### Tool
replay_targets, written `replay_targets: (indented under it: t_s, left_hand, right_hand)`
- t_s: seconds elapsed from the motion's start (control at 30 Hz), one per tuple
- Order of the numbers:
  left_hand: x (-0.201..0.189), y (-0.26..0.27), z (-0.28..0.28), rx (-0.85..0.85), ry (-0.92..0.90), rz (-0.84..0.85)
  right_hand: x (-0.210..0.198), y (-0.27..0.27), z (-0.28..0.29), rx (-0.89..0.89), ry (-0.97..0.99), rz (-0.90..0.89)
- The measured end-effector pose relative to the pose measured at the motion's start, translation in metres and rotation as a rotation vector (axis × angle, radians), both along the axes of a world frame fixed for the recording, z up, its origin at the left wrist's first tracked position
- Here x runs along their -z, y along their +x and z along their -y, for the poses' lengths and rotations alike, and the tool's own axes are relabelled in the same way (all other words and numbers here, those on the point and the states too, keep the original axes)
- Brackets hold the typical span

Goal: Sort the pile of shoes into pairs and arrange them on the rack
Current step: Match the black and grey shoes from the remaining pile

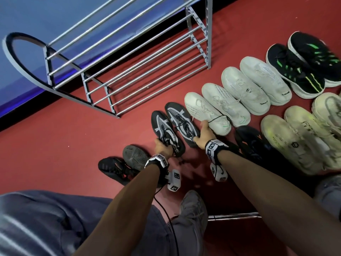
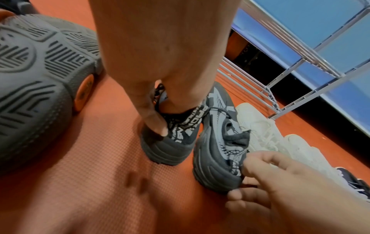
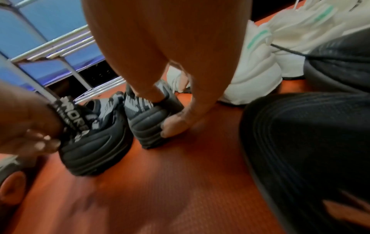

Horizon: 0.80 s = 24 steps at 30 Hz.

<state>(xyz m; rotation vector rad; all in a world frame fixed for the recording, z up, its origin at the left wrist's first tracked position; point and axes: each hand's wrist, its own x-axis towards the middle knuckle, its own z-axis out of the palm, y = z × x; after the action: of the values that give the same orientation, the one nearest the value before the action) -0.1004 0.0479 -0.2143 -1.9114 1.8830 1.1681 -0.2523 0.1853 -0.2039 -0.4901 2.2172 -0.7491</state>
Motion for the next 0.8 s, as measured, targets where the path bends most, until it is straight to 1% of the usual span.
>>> replay_targets:
  t_s: [0.1, 0.17, 0.27, 0.3, 0.33, 0.4, 0.43, 0.47, 0.5, 0.53, 0.57, 0.6, 0.63, 0.67, 0.7, 0.73, 0.77, 0.8]
  left_hand:
    - [-0.008, -0.009, -0.003, -0.028, 0.038, -0.022]
    - [-0.013, -0.012, -0.001, -0.037, 0.086, -0.032]
    - [-0.013, -0.004, 0.004, 0.049, 0.104, -0.073]
    - [-0.015, 0.001, 0.005, 0.054, 0.123, -0.103]
    - [-0.017, 0.006, 0.007, 0.084, 0.113, -0.091]
    - [-0.023, 0.02, 0.015, 0.184, -0.032, 0.023]
    - [-0.026, 0.03, 0.02, 0.198, -0.124, 0.068]
    - [-0.029, 0.041, 0.026, 0.182, -0.205, 0.108]
    - [-0.033, 0.052, 0.032, 0.141, -0.273, 0.147]
    - [-0.035, 0.063, 0.036, 0.084, -0.336, 0.195]
    - [-0.036, 0.072, 0.04, 0.013, -0.384, 0.263]
    - [-0.039, 0.078, 0.041, -0.086, -0.408, 0.332]
    - [-0.045, 0.084, 0.043, -0.21, -0.393, 0.396]
    - [-0.047, 0.092, 0.046, -0.319, -0.356, 0.426]
    - [-0.042, 0.105, 0.052, -0.378, -0.288, 0.426]
    - [-0.029, 0.121, 0.059, -0.381, -0.185, 0.403]
    - [-0.014, 0.138, 0.065, -0.333, -0.065, 0.381]
    - [0.013, 0.161, 0.077, -0.289, 0.022, 0.402]
  right_hand:
    - [0.008, 0.0, -0.01, -0.032, -0.072, -0.018]
    - [0.005, -0.006, -0.012, -0.056, -0.091, -0.032]
    - [0.003, -0.011, -0.015, -0.108, -0.093, -0.054]
    - [0.004, -0.009, -0.016, -0.128, -0.08, -0.08]
    - [0.003, -0.007, -0.016, -0.149, -0.049, -0.121]
    - [-0.001, 0.001, -0.014, -0.181, 0.017, -0.268]
    - [-0.004, 0.006, -0.011, -0.203, 0.022, -0.358]
    - [-0.009, 0.012, -0.007, -0.244, 0.006, -0.431]
    - [-0.013, 0.019, -0.001, -0.307, -0.027, -0.467]
    - [-0.019, 0.027, 0.004, -0.388, -0.064, -0.441]
    - [-0.023, 0.036, 0.01, -0.472, -0.096, -0.377]
    - [-0.027, 0.046, 0.017, -0.545, -0.106, -0.304]
    - [-0.027, 0.056, 0.022, -0.598, -0.114, -0.233]
    - [-0.026, 0.068, 0.028, -0.627, -0.122, -0.161]
    - [-0.025, 0.08, 0.033, -0.643, -0.136, -0.088]
    - [-0.023, 0.093, 0.037, -0.658, -0.135, -0.007]
    - [-0.017, 0.105, 0.042, -0.675, -0.122, 0.076]
    - [-0.014, 0.115, 0.046, -0.692, -0.074, 0.149]
